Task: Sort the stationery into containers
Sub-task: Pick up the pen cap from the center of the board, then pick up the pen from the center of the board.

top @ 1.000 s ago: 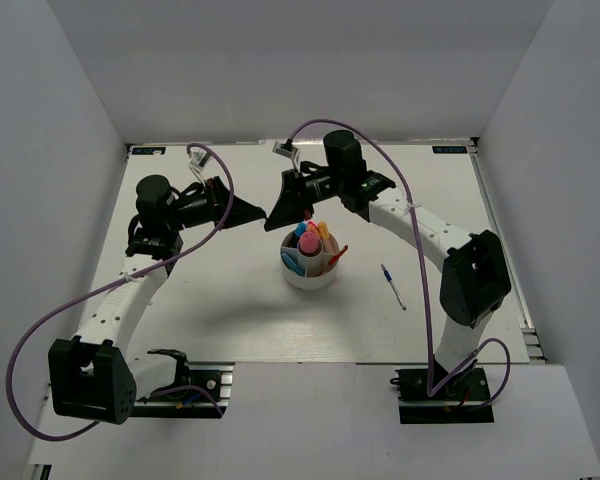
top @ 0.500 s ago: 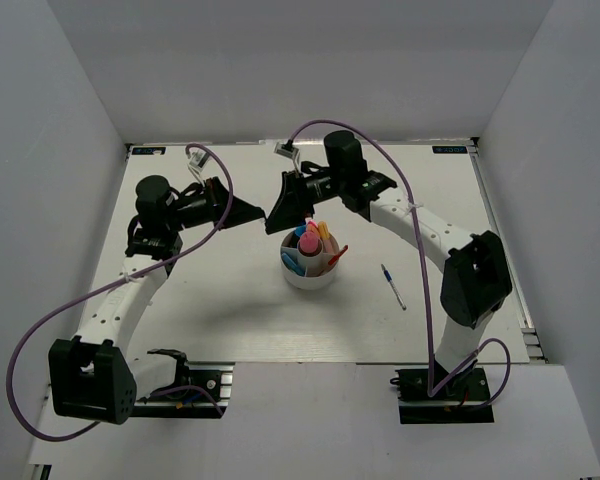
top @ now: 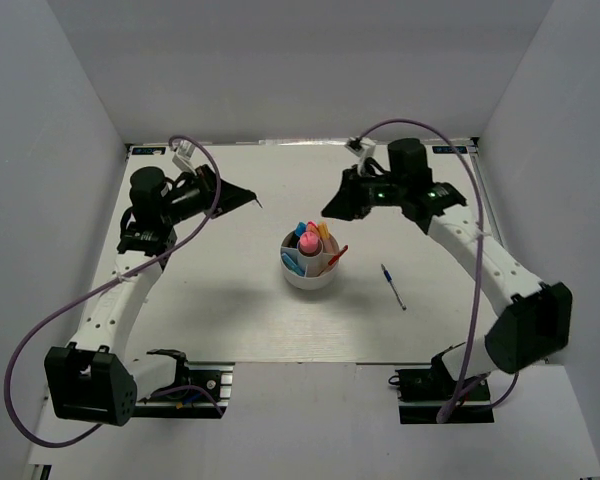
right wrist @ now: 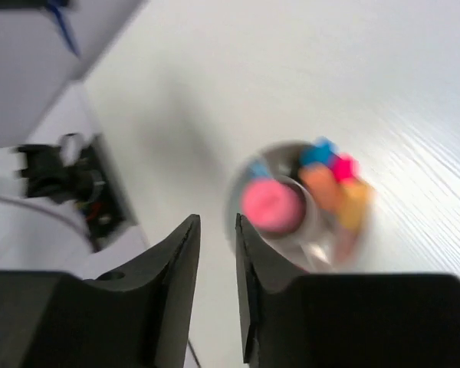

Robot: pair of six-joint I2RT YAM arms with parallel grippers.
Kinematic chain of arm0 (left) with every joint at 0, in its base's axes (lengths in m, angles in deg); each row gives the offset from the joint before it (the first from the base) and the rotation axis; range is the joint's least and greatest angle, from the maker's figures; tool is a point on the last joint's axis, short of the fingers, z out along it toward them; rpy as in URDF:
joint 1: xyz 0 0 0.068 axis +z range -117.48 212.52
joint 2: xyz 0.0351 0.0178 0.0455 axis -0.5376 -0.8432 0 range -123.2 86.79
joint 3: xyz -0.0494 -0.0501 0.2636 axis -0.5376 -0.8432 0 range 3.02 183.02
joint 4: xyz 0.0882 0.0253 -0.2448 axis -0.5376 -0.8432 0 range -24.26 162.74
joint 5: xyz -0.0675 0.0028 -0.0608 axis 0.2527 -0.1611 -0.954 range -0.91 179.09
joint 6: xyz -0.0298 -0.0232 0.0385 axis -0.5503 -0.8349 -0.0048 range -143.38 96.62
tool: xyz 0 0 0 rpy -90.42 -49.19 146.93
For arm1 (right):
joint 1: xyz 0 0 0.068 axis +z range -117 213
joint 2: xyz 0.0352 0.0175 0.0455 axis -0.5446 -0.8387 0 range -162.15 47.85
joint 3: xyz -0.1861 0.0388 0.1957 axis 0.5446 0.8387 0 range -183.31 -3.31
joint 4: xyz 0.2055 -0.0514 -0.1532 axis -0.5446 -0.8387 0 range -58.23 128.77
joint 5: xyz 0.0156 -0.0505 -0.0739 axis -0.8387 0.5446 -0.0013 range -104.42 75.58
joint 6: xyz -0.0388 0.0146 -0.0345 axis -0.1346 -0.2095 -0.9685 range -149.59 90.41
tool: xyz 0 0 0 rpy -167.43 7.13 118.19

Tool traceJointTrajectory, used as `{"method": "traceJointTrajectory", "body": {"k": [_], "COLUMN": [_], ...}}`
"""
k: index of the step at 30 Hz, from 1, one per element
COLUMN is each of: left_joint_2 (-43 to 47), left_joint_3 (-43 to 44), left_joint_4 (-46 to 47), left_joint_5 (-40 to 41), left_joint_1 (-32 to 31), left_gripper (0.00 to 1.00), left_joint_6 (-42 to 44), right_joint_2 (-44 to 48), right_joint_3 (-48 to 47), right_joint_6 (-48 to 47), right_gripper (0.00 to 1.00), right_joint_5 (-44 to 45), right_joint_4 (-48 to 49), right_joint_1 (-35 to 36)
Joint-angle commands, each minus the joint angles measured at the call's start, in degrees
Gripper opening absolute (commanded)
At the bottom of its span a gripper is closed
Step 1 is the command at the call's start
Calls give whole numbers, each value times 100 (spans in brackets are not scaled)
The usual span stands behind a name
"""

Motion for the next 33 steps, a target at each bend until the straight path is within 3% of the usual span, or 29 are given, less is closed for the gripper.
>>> {"method": "traceJointTrajectory", "body": {"k": [1,4,9,11,18,22,26,33], "left_joint_2": [263,263,131,192,245,202,114,26], "left_joint_3": [289,429,606,641,632,588,570,491], "left_joint_4": [-535,-755,-1124,-1413,-1784,-1775,-1722,-1581], "left_joint_5": [863,1269,1471,1962,2377,2359,2254,2069], "left_joint_1": [79,79,79,79,79,79,79,79], "left_gripper": [0,0,0,0,0,0,0,0], "left_joint_6": [308,466,817,958,1293,1328,1293,1222], "right_joint_2": [854,1233,1104,761,-241,-636,-638,-208], "right_joint_3": [496,831,1710,1930,1870,1860,2062,2607], "right_joint_6": [-780,-1132,-2020,-2178,-2021,-1846,-1757,-1757], "right_gripper": [30,19,24,22,24,31,41,42], "right_joint_5": [1980,2848,3879,4249,4259,4162,4065,3855], "right_joint_4": [-750,-1155,-1718,-1858,-1982,-1991,-1886,-1394], "right_joint_1": [-216,-366,-542,-603,-700,-753,-823,-928]}}
